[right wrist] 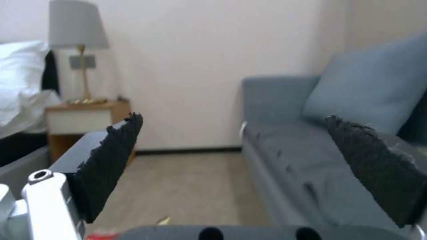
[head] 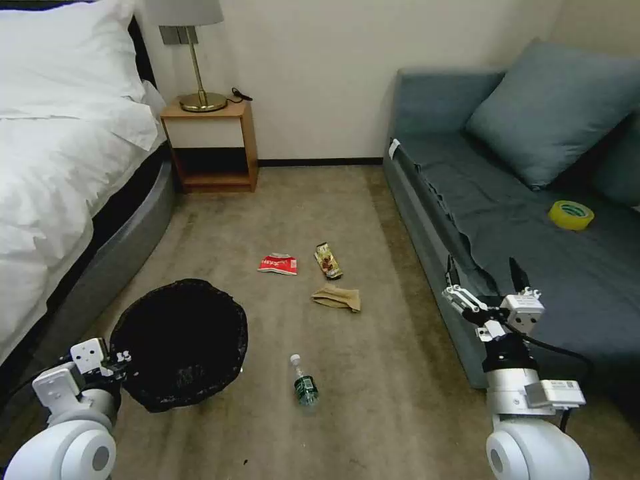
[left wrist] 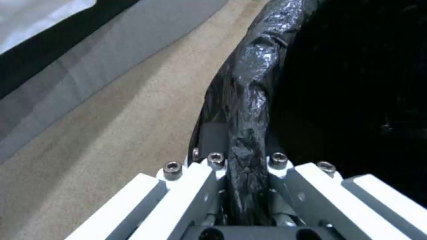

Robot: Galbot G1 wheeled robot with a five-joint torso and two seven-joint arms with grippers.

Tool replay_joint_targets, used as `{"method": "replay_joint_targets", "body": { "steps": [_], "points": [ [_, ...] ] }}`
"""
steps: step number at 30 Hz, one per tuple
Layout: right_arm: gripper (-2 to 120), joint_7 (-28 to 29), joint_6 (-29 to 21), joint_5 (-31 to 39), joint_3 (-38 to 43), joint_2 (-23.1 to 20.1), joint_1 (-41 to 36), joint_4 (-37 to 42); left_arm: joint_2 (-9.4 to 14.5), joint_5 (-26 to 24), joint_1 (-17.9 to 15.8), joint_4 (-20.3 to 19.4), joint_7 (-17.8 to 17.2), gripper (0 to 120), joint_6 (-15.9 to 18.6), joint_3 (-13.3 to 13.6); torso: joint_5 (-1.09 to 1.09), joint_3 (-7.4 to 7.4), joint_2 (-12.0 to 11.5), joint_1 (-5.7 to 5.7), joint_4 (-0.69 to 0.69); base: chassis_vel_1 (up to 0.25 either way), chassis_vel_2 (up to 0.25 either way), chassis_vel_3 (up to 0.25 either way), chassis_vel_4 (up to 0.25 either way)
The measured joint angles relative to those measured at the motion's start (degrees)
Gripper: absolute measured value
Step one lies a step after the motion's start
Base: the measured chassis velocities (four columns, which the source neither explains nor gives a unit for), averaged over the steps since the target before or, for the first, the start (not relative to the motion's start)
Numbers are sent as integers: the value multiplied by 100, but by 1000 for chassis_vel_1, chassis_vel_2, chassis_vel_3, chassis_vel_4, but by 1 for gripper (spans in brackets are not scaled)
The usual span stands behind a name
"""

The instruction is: Pick up the trash bin, then pick up the garbage on the floor and place it into the trash bin.

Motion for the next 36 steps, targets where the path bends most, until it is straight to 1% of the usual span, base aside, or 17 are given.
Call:
{"method": "replay_joint_targets", "body": {
  "steps": [1,3,5,7,8,9,11,13,17,18,19,21,24,26,29,31,36],
  "points": [
    [100,38,-94,89,-56,-49,10,-2,-4,-5,-3,0,2,2,1,-8,0,0,0,0,1,45,-28,-51,21],
    [100,345,-651,777,-480,-410,126,-32,-25,-10,-9,11,30,2,-5,-56,0,1,0,0,0,0,0,0,0],
    [100,412,-772,943,-598,-522,184,-53,-27,-10,-9,12,36,2,-9,-66,0,1,0,0,0,0,0,0,0],
    [100,615,-1052,1337,-919,-824,342,-112,-29,-11,-8,18,55,2,-21,-91,0,1,0,1,0,0,0,0,0],
    [100,822,-1302,1674,-1233,-1146,502,-184,-25,-11,-12,38,65,2,-28,-125,0,1,0,0,2,0,0,0,0],
    [100,934,-1468,1873,-1437,-1343,611,-244,-23,-5,-17,50,64,2,-28,-153,0,1,0,0,-2,0,0,0,0],
    [100,970,-1572,1980,-1579,-1482,694,-296,-22,-2,-22,56,65,2,-28,-164,0,0,0,0,-2,0,0,0,0],
    [100,1075,-1971,2377,-2113,-1995,992,-576,-34,37,-23,82,73,2,-30,-201,0,1,0,0,2,0,0,0,0],
    [100,1156,-2370,2809,-2535,-2277,1244,-764,-57,117,-6,120,74,2,-30,-194,0,1,0,0,0,0,0,0,0],
    [100,1236,-2734,3126,-2947,-2467,1576,-959,-84,221,16,163,77,2,-39,-160,-1,1,0,0,0,0,0,0,0],
    [100,1261,-2884,3238,-3191,-2525,1790,-1093,-100,269,29,180,78,2,-46,-141,-1,1,0,0,0,0,0,0,0],
    [100,1271,-2943,3287,-3312,-2542,1902,-1166,-110,296,35,187,78,2,-50,-130,-1,1,0,0,0,0,0,0,0],
    [100,1410,-3302,3673,-4076,-2515,2652,-1649,-133,404,64,209,81,2,-72,-90,0,1,0,1,1,0,0,0,0],
    [100,1429,-3350,3749,-4315,-2472,2874,-1812,-111,398,91,222,95,2,-75,-89,1,1,0,0,1,0,0,0,0],
    [100,1419,-3361,3785,-4895,-2332,3378,-2224,-43,338,154,279,156,2,-114,-159,-2,1,0,1,1,0,0,0,0],
    [100,1420,-3356,3784,-4955,-2312,3425,-2272,-41,325,154,283,160,2,-115,-174,-1,1,0,0,1,0,0,0,0],
    [100,1395,-3254,3642,-5644,-2050,3901,-2977,-37,226,109,314,168,2,-108,-356,-2,1,0,0,0,0,0,0,0]
  ]
}}
